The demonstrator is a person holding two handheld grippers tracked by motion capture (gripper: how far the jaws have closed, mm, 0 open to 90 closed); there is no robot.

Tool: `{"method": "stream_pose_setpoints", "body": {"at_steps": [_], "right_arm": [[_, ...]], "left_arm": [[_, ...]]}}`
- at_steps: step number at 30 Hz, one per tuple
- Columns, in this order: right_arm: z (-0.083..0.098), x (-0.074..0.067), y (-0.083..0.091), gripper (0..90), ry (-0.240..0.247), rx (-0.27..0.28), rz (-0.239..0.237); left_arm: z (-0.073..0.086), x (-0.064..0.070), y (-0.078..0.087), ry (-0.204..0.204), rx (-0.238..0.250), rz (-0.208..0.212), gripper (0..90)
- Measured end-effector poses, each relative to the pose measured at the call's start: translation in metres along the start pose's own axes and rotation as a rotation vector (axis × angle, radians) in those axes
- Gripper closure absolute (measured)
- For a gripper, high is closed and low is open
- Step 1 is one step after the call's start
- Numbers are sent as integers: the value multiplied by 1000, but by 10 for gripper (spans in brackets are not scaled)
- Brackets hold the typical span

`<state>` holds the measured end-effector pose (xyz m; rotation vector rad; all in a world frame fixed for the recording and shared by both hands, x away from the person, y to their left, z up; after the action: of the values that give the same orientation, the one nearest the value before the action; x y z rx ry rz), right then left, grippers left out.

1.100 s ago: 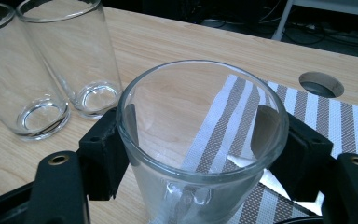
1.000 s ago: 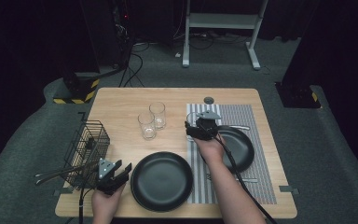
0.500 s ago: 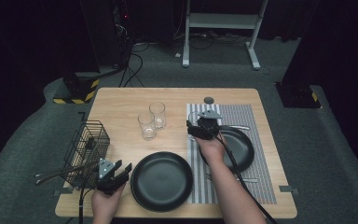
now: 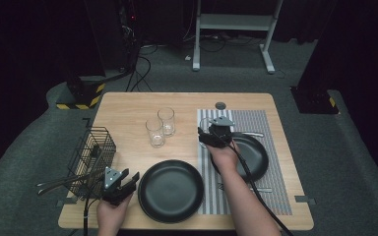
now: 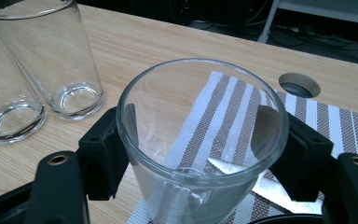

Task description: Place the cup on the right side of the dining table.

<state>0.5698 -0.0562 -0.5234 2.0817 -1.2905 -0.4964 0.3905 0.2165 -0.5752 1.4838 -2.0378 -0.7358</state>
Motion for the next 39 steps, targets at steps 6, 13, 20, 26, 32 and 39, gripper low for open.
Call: {"method": "stream_pose_setpoints", "body": {"at_steps": [6,13,20,26,32,39], "right_arm": [[0,-1,0,282,2,2,3],[0,-2,0,271,-22,-5,-15],[-5,-5,3,179,-25,4,-30],[-8,-6,9,142,-33,10,-35],[-10,-7,17,131,-30,21,-40],[-12,-9,30,129,-17,41,-38]], "left_arm": [[0,1,-1,1,-2,3,516],[0,1,-1,2,-2,4,517],[0,0,-1,-5,-4,0,517],[0,1,-1,-7,-6,1,517],[0,1,-1,-6,-5,2,518],[0,2,-1,-4,-5,2,518]]}}
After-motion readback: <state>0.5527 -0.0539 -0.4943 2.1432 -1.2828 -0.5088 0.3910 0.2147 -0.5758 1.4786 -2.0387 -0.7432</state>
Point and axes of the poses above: each handheld gripper's, and its own axes: y roughly backward along the jaws, z roughly out of its underside, x roughly to its right, the point moved 10 cm from there along -y, roughly forward along the jaws, and after that the axes turned 13 degrees about -x, right-handed, at the moved point
